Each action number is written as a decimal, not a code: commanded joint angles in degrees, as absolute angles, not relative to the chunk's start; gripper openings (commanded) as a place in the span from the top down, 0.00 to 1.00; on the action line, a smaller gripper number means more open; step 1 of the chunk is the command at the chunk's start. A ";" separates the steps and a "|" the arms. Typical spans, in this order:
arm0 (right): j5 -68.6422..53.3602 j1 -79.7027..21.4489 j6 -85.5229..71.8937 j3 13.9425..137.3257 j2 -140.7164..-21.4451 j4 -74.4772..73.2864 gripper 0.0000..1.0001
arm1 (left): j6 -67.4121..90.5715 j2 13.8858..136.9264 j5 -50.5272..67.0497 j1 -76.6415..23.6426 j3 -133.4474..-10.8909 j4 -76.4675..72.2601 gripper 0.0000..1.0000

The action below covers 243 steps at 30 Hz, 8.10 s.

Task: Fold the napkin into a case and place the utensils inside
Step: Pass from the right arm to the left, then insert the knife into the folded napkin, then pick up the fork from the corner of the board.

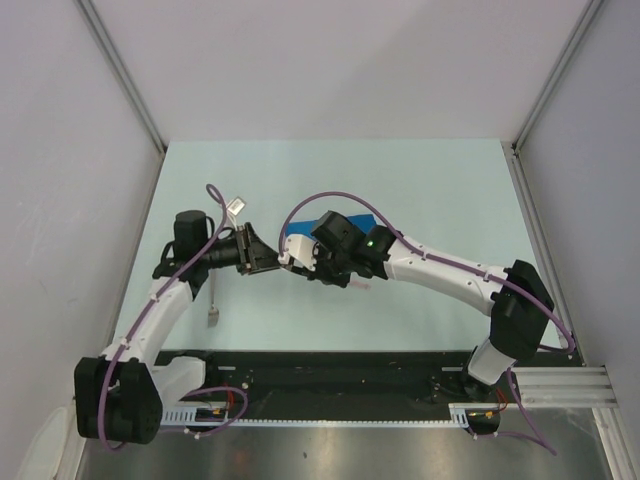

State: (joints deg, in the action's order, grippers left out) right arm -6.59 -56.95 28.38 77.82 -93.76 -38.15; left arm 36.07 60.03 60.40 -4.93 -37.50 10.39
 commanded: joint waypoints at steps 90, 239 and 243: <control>-31.29 -9.14 -22.15 82.44 -120.67 -10.55 0.98 | 60.29 105.03 56.43 10.81 -39.90 -45.52 1.00; -4.83 -36.91 -14.59 102.66 -125.24 -30.23 1.00 | 27.16 68.29 19.51 -0.70 -53.00 34.19 0.28; -5.36 -36.74 -14.77 103.09 -126.30 -29.97 1.00 | 27.60 68.47 20.91 -0.70 -52.47 33.40 0.28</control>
State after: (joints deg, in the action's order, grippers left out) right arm -6.24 -36.69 -15.11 100.01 -125.93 -29.45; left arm 26.52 69.95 18.26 -1.04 -52.88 35.18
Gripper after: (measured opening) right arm 0.009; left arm 0.717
